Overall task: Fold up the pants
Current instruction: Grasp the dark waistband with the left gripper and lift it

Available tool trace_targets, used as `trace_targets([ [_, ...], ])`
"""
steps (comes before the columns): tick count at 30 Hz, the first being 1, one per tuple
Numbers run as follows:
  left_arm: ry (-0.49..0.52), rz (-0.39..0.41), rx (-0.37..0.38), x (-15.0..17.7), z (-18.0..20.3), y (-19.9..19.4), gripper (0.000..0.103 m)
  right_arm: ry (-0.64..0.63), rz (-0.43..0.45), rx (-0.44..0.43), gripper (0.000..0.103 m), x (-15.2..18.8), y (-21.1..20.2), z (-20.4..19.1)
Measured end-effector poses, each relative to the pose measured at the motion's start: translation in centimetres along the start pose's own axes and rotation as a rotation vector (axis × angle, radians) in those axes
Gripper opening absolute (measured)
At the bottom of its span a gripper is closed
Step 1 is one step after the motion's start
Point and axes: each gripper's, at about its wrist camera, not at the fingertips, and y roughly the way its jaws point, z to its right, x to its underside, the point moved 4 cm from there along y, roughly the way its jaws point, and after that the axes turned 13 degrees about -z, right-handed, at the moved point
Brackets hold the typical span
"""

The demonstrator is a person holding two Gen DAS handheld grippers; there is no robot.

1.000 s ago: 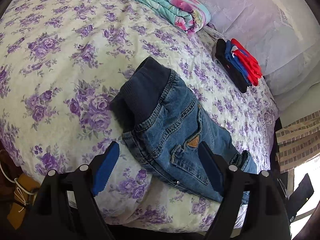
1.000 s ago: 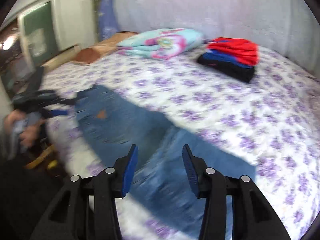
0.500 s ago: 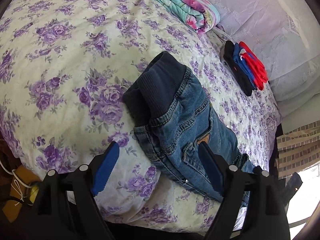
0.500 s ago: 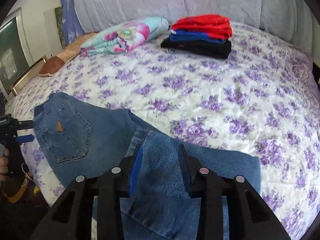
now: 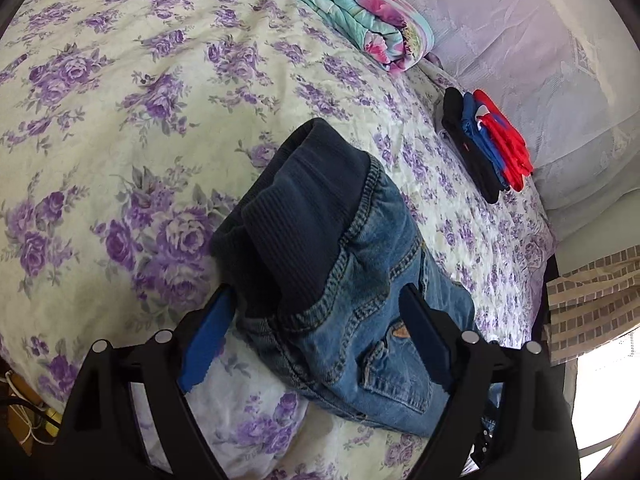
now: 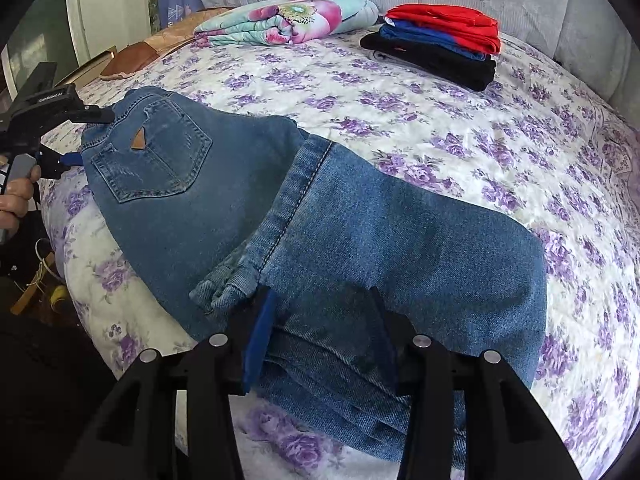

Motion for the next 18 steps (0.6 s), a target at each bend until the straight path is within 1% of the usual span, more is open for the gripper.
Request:
trace_targets([
  [4,-0.023,0.032,0.074,-0.7,-0.7,0.0,0.082,0.003,-0.002,-0.005,0.047,-0.2,0.2,0.2],
  [6,-0.056,0.048,0.110,-0.8,-1.1,-0.4,0.063,0.006,-0.004,-0.005,0.047,-0.1,0.3,0.1],
  [7,-0.066,0.044,0.126,-0.8,-1.4,-0.5,0.056,0.006,-0.005,-0.004,0.047,-0.2,0.3,0.1],
  [8,-0.063,0.045,0.141,-0.8,-1.5,-0.7,0.048,0.006,-0.008,-0.003,0.047,-0.2,0.3,0.1],
  [9,-0.048,0.049,0.143,-0.8,-1.4,-0.9,0.044,0.005,-0.009,-0.003,0.047,-0.2,0.3,0.0],
  [10,-0.037,0.053,0.144,-0.7,-1.3,-1.1,0.037,0.001,-0.014,-0.002,0.047,-0.3,0.3,0.0],
  [11,-0.033,0.059,0.149,-0.8,-1.1,-1.4,0.031,-0.001,-0.019,-0.002,0.047,-0.5,-0.1,0.1],
  [12,-0.034,0.063,0.159,-0.8,-1.0,-1.8,0.030,0.002,-0.007,-0.008,0.047,-0.8,-0.7,0.3],
  [13,-0.032,0.067,0.175,-0.9,-0.7,-2.2,0.029,0.008,0.032,-0.018,0.047,-1.0,-1.6,0.3],
  [15,-0.003,0.078,0.163,-1.0,0.3,-2.8,0.029,0.012,0.135,-0.026,0.050,-1.6,-3.6,0.3],
  [17,0.053,0.096,0.130,-0.9,1.6,-3.3,0.028,0.004,0.185,0.017,0.066,-2.4,-4.0,0.2],
  [18,0.078,0.104,0.114,-0.9,2.3,-3.6,0.028,0.000,0.176,0.047,0.068,-3.0,-3.5,0.2],
])
